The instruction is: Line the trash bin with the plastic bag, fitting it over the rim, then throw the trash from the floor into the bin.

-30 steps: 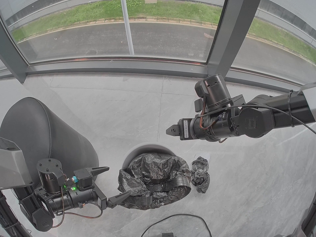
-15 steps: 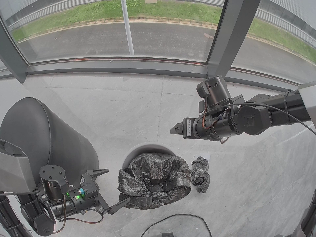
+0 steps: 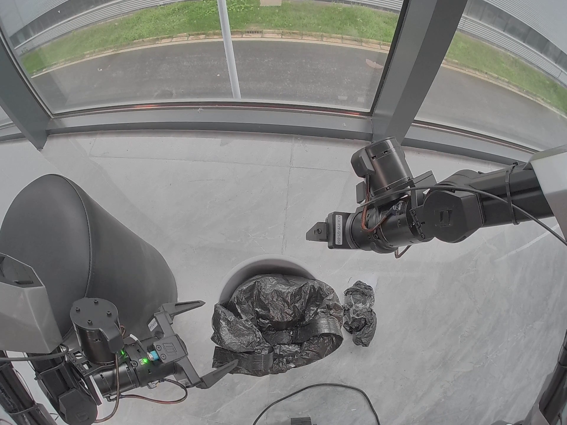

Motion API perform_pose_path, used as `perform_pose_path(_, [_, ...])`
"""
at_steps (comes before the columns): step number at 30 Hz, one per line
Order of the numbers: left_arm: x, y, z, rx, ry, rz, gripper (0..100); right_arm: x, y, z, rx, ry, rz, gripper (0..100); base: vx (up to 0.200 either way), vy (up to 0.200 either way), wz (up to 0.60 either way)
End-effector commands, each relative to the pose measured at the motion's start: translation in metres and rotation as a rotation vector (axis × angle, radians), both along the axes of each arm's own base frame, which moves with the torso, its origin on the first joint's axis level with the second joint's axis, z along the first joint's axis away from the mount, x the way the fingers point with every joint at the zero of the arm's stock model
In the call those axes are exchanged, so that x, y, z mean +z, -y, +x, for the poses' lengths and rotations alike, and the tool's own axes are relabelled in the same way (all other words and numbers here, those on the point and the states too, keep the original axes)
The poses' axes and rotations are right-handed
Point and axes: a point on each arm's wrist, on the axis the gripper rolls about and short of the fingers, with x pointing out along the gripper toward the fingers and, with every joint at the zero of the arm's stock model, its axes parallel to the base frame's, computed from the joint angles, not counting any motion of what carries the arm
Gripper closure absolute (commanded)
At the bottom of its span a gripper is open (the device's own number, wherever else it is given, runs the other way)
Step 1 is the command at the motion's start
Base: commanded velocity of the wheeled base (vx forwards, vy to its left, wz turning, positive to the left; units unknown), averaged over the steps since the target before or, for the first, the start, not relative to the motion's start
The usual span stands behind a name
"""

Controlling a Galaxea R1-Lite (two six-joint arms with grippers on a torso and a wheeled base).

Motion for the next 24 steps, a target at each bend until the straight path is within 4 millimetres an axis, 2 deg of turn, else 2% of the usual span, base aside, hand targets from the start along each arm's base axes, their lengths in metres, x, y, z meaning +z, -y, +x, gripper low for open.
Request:
perform_pose_path(1, [-0.007,0.008,-0.008,-0.055,-0.035,0.020,0,0.002,0.000,0.000,-0.001,0.005,0.003,0,0.000,0.000,0.00])
perform_pose_path(6, [-0.014,0.016,-0.011,-0.094,-0.062,0.043,0,0.003,0.001,0.000,-0.004,0.005,0.007,0,0.000,0.000,0.00])
perform_pose_path(15, [-0.013,0.026,-0.019,-0.150,-0.055,0.045,0,0.003,0.000,-0.001,-0.020,-0.004,0.025,0,0.000,0.000,0.00])
perform_pose_path(24, [-0.033,0.032,-0.020,-0.189,-0.107,0.114,0,0.004,0.001,-0.002,-0.025,-0.012,0.027,0,0.000,0.000,0.00])
